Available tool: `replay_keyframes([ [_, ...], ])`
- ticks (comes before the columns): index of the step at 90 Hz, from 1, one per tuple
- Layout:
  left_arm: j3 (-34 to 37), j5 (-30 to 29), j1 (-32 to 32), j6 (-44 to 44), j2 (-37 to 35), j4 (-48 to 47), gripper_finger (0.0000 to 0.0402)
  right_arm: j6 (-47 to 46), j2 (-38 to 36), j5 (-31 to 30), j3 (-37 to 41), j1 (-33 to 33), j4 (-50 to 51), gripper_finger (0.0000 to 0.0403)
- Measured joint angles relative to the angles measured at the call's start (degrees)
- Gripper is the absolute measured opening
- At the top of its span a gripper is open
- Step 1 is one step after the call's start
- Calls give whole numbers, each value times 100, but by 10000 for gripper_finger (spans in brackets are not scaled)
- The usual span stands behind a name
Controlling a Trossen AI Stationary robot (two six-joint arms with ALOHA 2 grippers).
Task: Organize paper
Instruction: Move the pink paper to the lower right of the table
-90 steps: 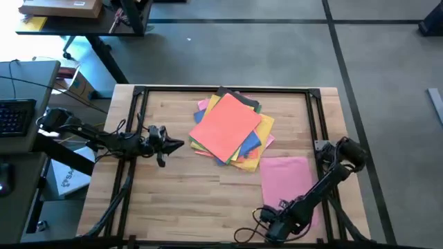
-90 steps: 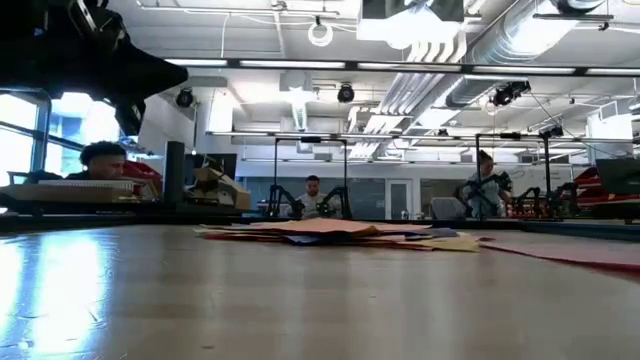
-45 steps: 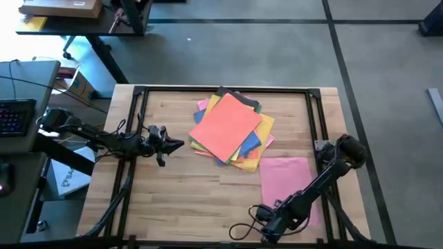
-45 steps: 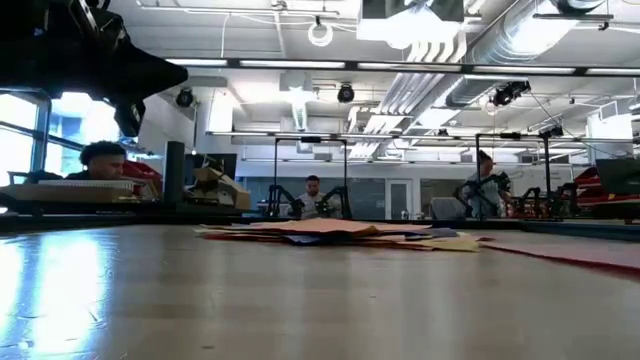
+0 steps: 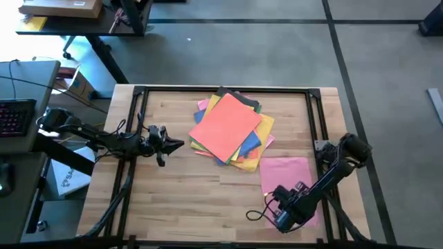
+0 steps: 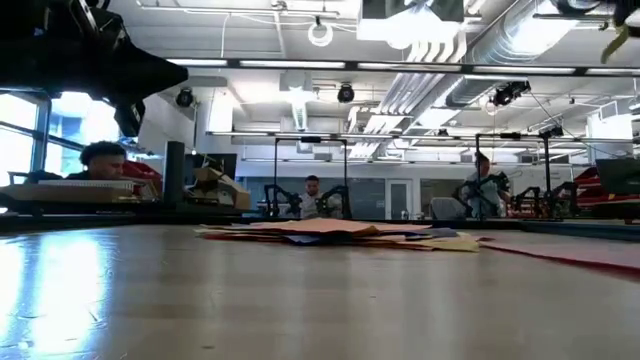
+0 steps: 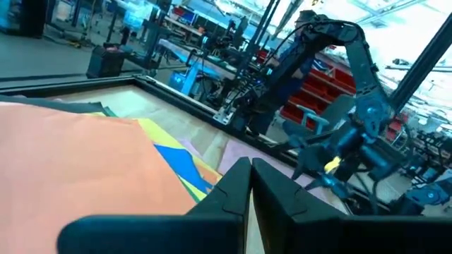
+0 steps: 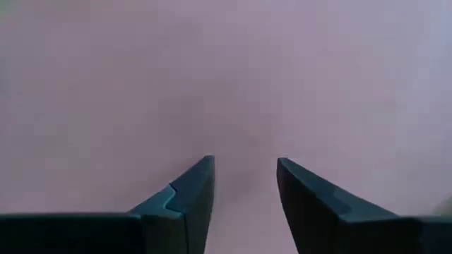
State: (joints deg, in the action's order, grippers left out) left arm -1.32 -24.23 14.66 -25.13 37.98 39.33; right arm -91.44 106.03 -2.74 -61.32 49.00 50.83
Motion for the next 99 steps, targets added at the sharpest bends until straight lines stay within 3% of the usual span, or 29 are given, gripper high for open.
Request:
replay_keyframes([
  [20,0,-31,0,18,2,-4,0,-667,27,131,-91,258,-101,128],
  [99,0,-38,1,24,1,-39,0,-253,45,119,-166,504,-76,128],
])
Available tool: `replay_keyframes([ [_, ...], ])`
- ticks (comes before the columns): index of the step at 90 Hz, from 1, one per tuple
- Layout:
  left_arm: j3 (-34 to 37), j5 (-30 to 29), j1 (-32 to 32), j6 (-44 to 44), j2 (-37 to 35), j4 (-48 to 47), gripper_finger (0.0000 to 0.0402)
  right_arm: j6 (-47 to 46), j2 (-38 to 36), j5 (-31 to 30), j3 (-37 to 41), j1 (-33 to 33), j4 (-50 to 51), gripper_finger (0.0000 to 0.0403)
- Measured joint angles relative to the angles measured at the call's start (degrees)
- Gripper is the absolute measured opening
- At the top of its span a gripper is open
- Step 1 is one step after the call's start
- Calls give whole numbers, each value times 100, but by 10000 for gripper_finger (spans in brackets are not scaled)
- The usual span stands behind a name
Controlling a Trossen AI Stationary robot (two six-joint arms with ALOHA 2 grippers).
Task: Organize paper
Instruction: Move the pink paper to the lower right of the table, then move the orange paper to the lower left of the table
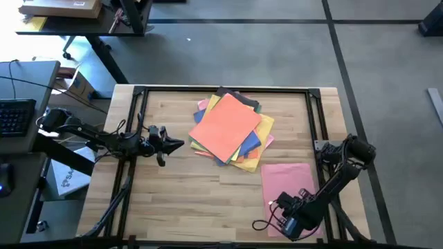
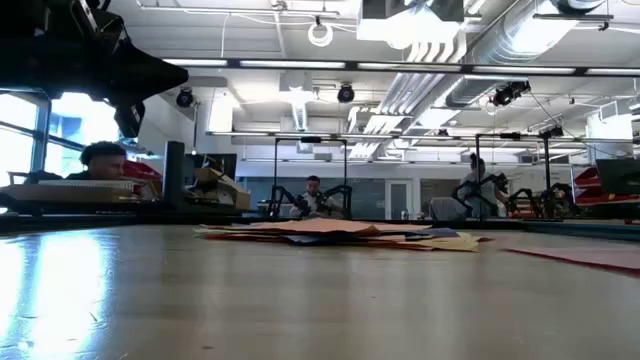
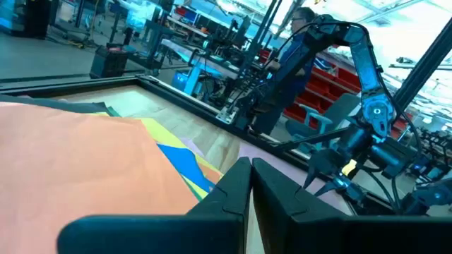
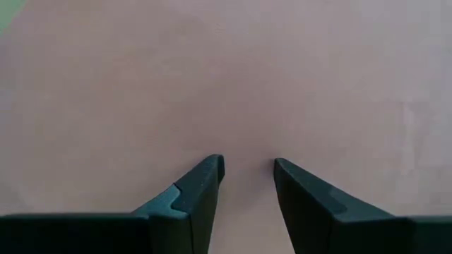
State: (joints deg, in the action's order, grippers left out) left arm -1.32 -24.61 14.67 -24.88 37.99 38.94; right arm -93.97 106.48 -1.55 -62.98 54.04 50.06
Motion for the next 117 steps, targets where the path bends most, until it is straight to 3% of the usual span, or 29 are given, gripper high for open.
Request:
replay_keyframes([
  [29,0,15,-1,7,-1,2,0,-201,-394,-484,28,0,-16,128],
  [37,0,416,5,17,14,-20,0,-195,-569,-727,26,-7,-14,128],
  [44,0,822,10,452,21,16,0,-12,-728,-1108,26,-17,-13,128],
  [57,-374,923,7,1202,243,-451,1,292,-787,-2149,15,-163,-3,128],
  [71,-1453,688,7,2204,1248,-1530,15,628,-787,-2820,15,-474,-45,128],
  [92,-2949,703,-15,3418,3301,-2532,73,1054,-776,-2851,15,-810,-160,128],
  [102,-3423,934,-103,3856,4160,-2926,107,1051,-776,-2902,15,-823,-162,128],
  [117,-4025,802,-288,4683,5295,-3218,143,1048,-776,-3239,13,-729,-216,128],
])
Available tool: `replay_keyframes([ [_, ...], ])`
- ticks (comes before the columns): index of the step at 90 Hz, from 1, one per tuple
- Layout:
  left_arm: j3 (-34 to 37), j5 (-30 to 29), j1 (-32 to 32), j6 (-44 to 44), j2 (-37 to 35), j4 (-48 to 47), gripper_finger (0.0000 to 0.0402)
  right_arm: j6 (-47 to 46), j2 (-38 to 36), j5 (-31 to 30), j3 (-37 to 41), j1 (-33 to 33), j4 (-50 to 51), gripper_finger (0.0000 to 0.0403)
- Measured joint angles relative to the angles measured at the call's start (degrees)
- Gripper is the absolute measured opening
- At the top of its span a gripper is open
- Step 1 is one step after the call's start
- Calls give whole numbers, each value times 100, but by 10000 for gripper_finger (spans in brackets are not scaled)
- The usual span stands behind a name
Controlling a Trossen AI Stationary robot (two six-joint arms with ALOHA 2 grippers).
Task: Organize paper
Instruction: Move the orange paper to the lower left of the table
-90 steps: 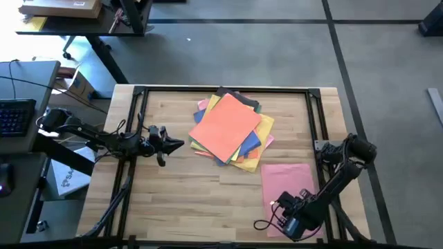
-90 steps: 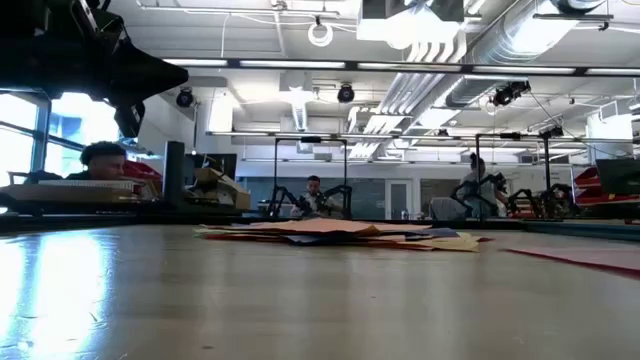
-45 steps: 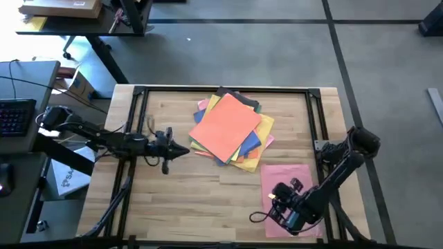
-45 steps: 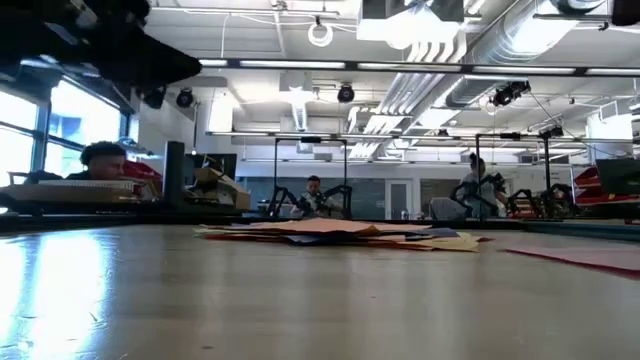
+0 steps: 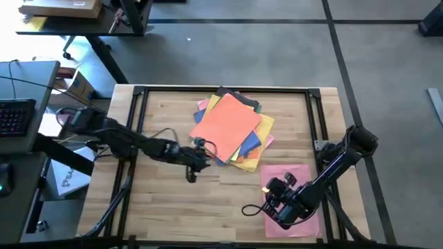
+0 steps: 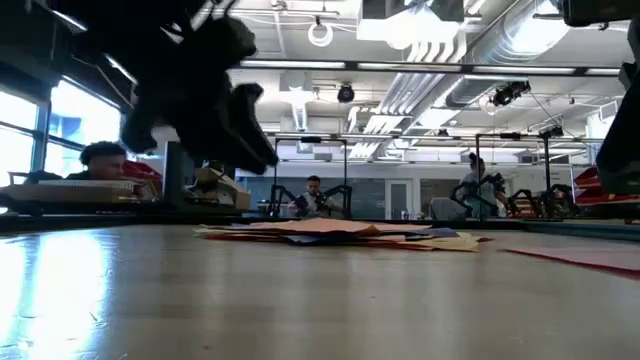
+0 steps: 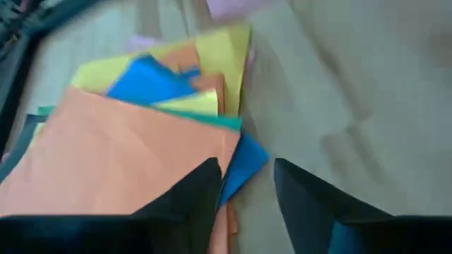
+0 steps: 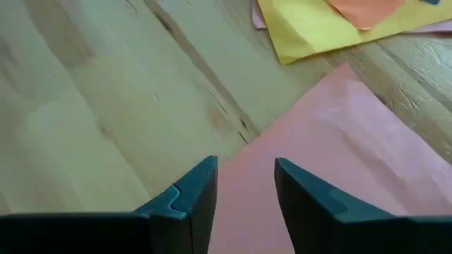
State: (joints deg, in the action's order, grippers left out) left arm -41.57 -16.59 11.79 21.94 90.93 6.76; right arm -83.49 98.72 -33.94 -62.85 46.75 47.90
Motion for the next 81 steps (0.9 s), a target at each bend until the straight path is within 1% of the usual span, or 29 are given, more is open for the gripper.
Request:
replay_keyframes([
  [8,-318,-163,-70,313,482,42,152,1,2,-96,-1,30,-57,128],
  [20,-715,-331,-95,688,1034,22,154,1,2,-104,-4,27,-103,128],
  [33,-1004,-326,-95,908,1433,4,154,1,2,-111,-4,27,-105,128],
  [43,-1107,-564,-109,1026,1650,-26,154,1,2,-147,-4,28,-102,128],
  [51,-1144,-696,-174,978,1738,-63,154,1,2,-172,-4,27,-103,128],
  [62,-1153,-701,-298,723,1796,-120,154,1,2,-212,-7,29,-103,128],
  [72,-1164,-415,-449,457,1803,-203,149,1,2,-272,-7,29,-103,128],
  [81,-1166,-164,-569,196,1799,-270,126,1,2,-300,-7,27,-104,128],
])
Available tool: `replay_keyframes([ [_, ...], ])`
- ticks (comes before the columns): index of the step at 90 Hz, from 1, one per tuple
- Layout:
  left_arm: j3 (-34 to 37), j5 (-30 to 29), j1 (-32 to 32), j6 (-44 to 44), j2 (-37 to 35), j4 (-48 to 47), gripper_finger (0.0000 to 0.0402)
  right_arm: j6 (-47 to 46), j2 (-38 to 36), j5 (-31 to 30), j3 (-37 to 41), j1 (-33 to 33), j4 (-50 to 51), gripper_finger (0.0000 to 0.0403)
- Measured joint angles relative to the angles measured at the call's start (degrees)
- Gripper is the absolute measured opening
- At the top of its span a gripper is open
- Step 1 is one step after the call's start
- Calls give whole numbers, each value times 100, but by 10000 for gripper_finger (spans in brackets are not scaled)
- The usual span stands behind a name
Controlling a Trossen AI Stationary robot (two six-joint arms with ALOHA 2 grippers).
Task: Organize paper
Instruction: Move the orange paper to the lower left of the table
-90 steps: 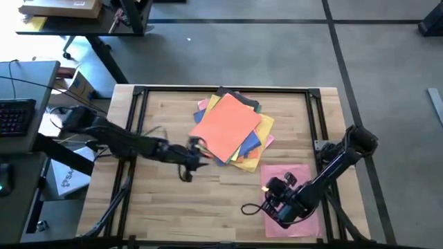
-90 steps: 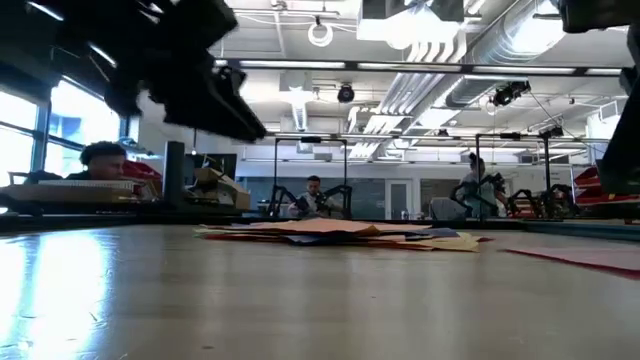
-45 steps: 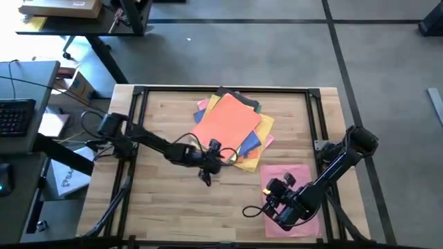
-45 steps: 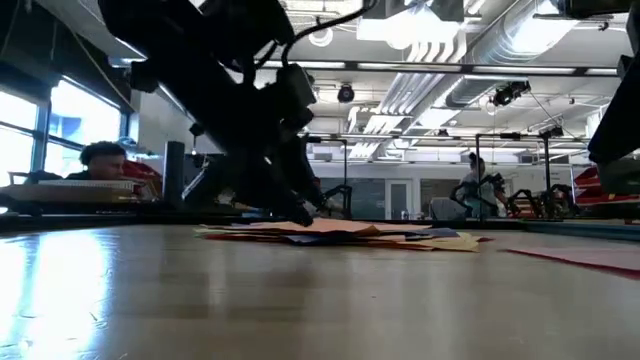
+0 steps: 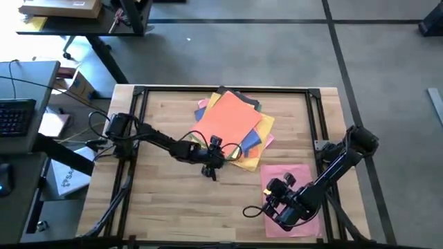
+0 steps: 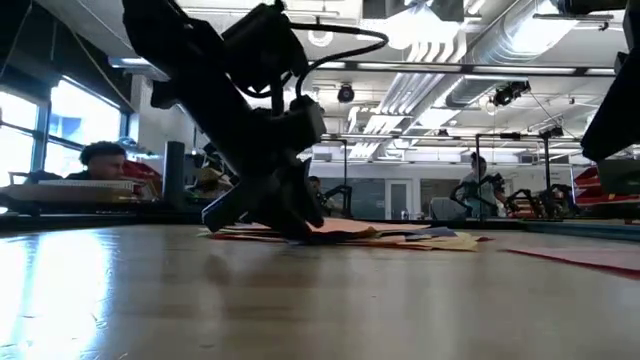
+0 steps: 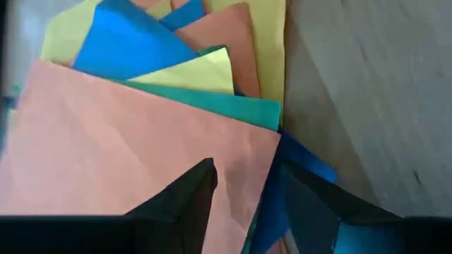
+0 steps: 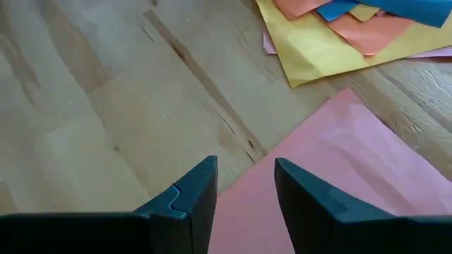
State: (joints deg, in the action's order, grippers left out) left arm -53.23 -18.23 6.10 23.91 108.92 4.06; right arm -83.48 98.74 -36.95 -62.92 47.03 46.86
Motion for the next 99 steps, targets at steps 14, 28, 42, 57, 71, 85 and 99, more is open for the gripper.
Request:
replay_keyframes([
  [14,0,317,-143,-275,2,-87,62,0,0,-2,0,2,-8,128],
  [28,11,145,-130,-337,-16,-108,6,-2,0,-1,0,2,-45,128],
  [42,9,-302,85,-405,-97,-276,2,-2,0,0,0,1,-59,128],
  [57,-269,-1170,485,-551,-324,-827,0,0,0,-9,0,0,-64,128],
  [71,-538,-1884,855,-971,-737,-1870,0,0,0,-17,0,2,-49,128],
  [85,-636,-1842,1224,-2139,-1415,-3532,0,0,0,-65,0,0,-47,128],
  [99,-633,-994,1666,-3791,-1855,-5582,0,11,0,-246,0,1,-44,128],
])
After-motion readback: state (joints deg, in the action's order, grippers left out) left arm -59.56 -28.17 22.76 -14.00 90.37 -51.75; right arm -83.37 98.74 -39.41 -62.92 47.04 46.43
